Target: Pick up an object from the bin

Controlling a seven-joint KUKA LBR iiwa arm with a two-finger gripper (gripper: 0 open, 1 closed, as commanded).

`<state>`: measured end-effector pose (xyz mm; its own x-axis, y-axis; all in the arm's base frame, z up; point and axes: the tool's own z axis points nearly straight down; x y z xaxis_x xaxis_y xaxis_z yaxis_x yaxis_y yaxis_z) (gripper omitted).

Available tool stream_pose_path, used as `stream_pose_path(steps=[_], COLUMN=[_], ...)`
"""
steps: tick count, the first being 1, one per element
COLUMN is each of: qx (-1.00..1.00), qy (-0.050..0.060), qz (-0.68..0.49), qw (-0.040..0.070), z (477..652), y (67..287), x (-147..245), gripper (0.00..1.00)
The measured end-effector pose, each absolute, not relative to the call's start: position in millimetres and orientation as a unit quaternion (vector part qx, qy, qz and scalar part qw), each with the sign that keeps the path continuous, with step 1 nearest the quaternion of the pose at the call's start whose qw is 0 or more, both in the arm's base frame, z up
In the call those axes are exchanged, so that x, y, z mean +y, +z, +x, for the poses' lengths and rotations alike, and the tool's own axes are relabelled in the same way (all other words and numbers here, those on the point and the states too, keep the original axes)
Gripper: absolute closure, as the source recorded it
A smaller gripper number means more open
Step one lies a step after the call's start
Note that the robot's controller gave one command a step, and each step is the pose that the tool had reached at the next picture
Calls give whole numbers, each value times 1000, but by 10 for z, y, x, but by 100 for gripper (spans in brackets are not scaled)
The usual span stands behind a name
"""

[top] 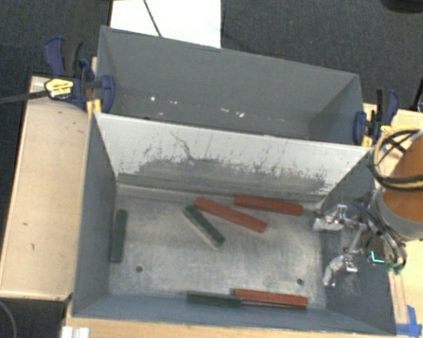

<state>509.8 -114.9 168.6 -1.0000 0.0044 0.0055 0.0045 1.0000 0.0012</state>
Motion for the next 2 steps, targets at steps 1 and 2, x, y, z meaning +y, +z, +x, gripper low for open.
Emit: stream_pose_path(steps=[1,2], qx=[-1000,-999], qy=[0,1], qz=[0,-50], qw=[-1,-2], z=[5116,5422], y=[1727,1621], x=[-1145,-996], gripper=[0,0])
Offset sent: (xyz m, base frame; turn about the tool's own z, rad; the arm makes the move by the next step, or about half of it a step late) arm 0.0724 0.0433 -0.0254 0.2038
